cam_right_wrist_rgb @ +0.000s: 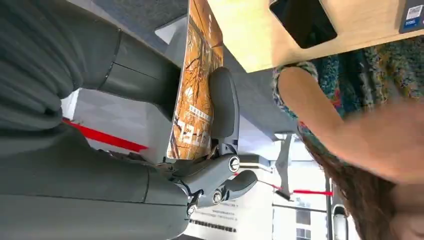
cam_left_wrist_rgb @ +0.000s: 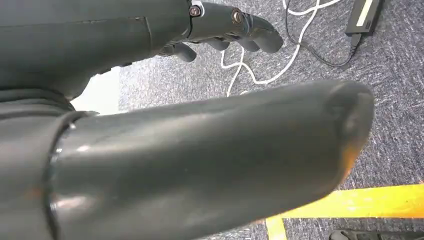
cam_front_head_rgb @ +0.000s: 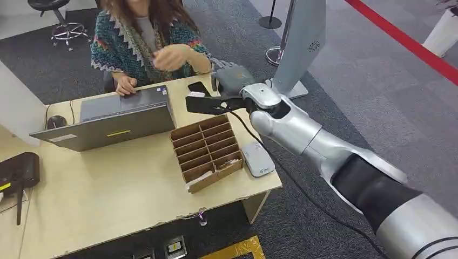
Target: Pass the card to the sensor for recognition and then transmit it.
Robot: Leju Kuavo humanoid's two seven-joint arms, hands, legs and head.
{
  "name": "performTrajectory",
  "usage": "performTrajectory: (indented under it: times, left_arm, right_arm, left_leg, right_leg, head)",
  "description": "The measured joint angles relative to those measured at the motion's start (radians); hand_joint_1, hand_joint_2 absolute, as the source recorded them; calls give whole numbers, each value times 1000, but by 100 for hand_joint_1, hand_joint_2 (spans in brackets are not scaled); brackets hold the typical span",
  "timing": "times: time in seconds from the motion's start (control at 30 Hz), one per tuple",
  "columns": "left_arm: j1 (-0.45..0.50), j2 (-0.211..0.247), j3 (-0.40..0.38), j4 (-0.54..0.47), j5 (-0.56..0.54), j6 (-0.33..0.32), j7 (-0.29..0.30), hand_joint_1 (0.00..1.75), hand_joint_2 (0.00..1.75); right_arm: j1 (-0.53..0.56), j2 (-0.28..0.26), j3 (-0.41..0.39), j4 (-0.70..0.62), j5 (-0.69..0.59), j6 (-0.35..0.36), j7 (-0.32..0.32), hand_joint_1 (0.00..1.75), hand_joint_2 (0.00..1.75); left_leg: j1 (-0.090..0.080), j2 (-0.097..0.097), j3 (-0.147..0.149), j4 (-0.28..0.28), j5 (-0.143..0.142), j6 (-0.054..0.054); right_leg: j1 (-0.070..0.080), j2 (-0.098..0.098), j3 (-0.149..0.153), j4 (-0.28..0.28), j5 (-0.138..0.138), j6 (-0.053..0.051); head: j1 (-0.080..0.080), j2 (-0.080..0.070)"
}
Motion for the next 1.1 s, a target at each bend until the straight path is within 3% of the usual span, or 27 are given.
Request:
performTrajectory:
  times: [0.33,0.53,1.1]
  left_arm:
    - [9,-4,1,0,28,19,-24,0,0]
    - [16,-10,3,0,45,27,-29,0,0]
    - [18,-17,4,0,62,30,-29,0,0]
  right_arm:
    - [34,-16,-12,0,-27,-35,-15,175,175]
    - [98,-55,-49,-48,-39,-48,21,175,175]
    - [444,-179,-249,-251,-36,-61,87,175,175]
  left_leg:
    - [0,0,0,0,0,0]
    - [0,0,1,0,0,0]
    - [0,0,1,0,-1,0]
  right_leg:
    - [0,0,0,0,0,0]
    - [0,0,0,0,0,0]
    - [0,0,1,-1,0,0]
  head:
    - [0,0]
    - [0,0]
    - [0,0]
